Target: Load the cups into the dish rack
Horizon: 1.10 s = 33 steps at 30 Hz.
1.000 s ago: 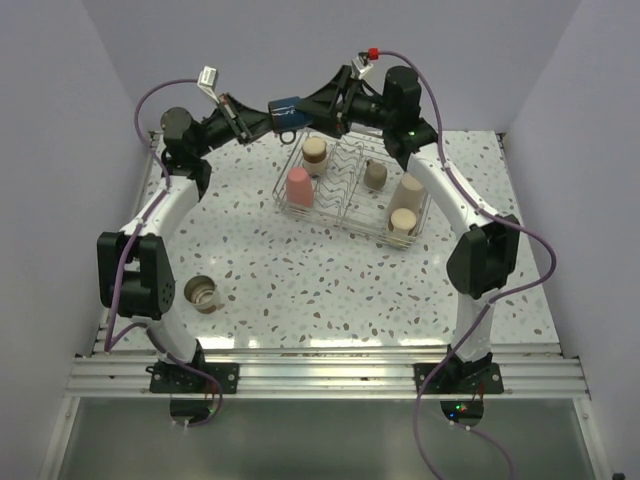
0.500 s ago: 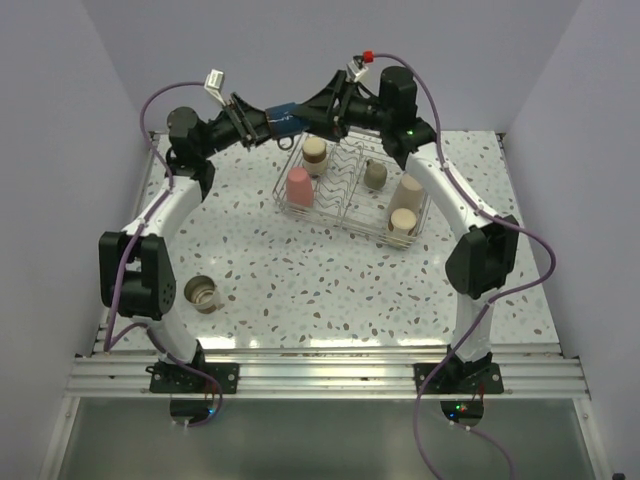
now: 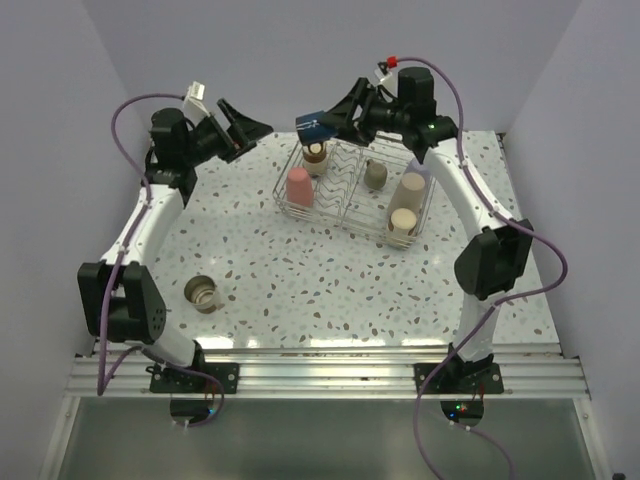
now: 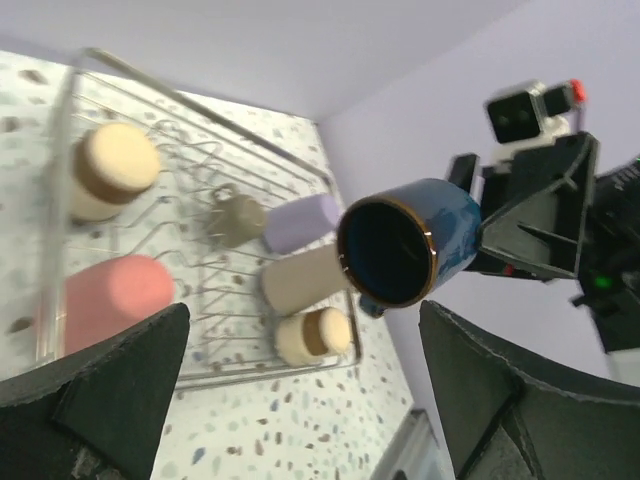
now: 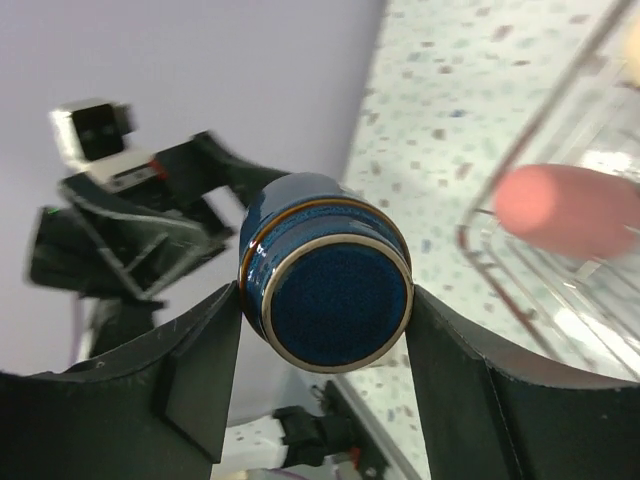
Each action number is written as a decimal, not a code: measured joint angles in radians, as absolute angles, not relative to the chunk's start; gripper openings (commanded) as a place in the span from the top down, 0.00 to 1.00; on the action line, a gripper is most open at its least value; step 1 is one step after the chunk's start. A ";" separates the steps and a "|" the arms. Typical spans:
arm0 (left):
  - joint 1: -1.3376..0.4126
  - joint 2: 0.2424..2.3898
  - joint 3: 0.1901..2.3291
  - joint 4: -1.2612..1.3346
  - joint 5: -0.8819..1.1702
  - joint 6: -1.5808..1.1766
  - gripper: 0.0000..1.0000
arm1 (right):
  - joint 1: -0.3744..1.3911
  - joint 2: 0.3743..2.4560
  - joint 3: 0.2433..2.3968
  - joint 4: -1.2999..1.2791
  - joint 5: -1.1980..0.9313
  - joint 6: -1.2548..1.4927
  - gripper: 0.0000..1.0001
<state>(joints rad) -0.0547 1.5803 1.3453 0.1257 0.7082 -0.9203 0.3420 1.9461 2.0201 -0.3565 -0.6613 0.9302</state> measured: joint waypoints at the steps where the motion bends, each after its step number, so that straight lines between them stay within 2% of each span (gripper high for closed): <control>1: -0.044 1.557 1.345 0.062 0.666 -0.892 0.00 | 0.333 1.939 2.022 -0.399 -0.636 0.894 1.00; 9: -0.007 1.443 1.372 -0.387 0.227 -0.669 0.00 | 0.315 1.932 2.134 -0.836 -0.222 0.535 1.00; 16: -0.014 1.308 1.259 -0.529 0.046 -0.580 0.00 | 0.372 1.971 2.141 -0.997 0.140 0.316 1.00; 23: -0.024 1.230 1.165 -0.590 -0.002 -0.537 0.00 | 0.466 2.104 2.143 -1.002 0.276 0.245 1.00; 33: -0.028 1.206 1.124 -0.617 -0.005 -0.501 0.00 | 0.452 2.205 2.142 -0.988 0.335 0.234 1.00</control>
<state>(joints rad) -0.0280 1.2057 1.1236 -0.6170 -0.0048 -0.5011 0.4522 2.2047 2.1422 -0.9882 0.3347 0.2340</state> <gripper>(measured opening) 0.997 0.644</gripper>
